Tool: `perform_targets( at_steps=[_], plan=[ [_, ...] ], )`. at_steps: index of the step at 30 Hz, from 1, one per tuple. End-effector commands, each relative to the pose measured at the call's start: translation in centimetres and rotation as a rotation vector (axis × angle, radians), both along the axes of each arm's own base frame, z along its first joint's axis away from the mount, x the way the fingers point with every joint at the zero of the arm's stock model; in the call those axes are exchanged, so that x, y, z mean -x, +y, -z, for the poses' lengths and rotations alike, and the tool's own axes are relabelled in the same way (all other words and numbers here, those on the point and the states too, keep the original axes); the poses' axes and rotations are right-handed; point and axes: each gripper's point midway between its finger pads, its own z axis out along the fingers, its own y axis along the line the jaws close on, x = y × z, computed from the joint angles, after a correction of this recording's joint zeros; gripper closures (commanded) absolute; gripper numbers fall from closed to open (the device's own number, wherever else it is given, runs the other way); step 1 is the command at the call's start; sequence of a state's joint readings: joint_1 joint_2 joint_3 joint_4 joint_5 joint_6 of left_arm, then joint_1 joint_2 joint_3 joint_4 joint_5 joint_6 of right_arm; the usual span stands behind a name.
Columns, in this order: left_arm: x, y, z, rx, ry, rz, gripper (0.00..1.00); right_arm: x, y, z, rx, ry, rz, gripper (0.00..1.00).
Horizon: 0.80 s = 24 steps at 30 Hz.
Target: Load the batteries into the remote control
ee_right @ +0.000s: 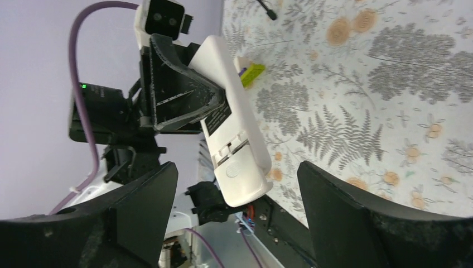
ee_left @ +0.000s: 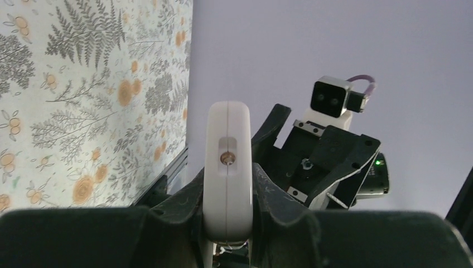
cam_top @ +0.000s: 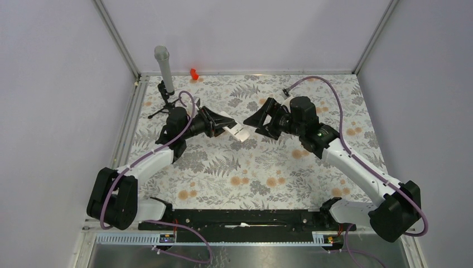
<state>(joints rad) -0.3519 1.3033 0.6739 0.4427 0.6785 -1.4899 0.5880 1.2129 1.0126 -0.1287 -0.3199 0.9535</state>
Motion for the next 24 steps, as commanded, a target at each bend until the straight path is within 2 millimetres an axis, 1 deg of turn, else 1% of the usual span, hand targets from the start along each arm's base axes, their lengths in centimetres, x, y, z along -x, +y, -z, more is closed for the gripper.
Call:
perform_targets(
  at_steps=[1, 3, 5, 8, 13, 18, 22, 24],
  plan=[
    [-1.0, 0.8, -5.2, 0.095, -0.138, -0.084, 1.00, 0.1, 1.8, -3.6, -0.196, -0.022, -0.038, 0.12],
    [-1.1, 0.9, -5.6, 0.099, -0.149, -0.101, 1.00, 0.3, 2.2, -3.9, -0.250, -0.011, -0.052, 0.12],
    [-1.3, 1.1, -6.1, 0.111, -0.159, -0.119, 1.00, 0.4, 2.4, -3.7, -0.277, 0.010, -0.056, 0.12],
    [-1.5, 1.4, -7.0, 0.133, -0.187, -0.149, 1.00, 0.4, 2.5, -3.4, -0.297, 0.034, -0.048, 0.16],
    [-2.0, 1.4, -8.0, 0.146, -0.211, -0.162, 1.00, -0.1, 1.9, -3.7, -0.313, -0.004, 0.002, 0.24],
    [-2.1, 1.3, -8.1, 0.148, -0.209, -0.161, 1.00, -0.7, 2.1, -4.4, -0.337, -0.035, 0.012, 0.32],
    [-2.1, 1.2, -8.3, 0.163, -0.211, -0.159, 1.00, -1.2, 2.4, -3.8, -0.316, -0.024, 0.013, 0.41],
    [-2.1, 1.1, -8.4, 0.171, -0.212, -0.157, 1.00, -1.4, 2.5, -3.5, -0.303, -0.020, 0.009, 0.44]
  ],
)
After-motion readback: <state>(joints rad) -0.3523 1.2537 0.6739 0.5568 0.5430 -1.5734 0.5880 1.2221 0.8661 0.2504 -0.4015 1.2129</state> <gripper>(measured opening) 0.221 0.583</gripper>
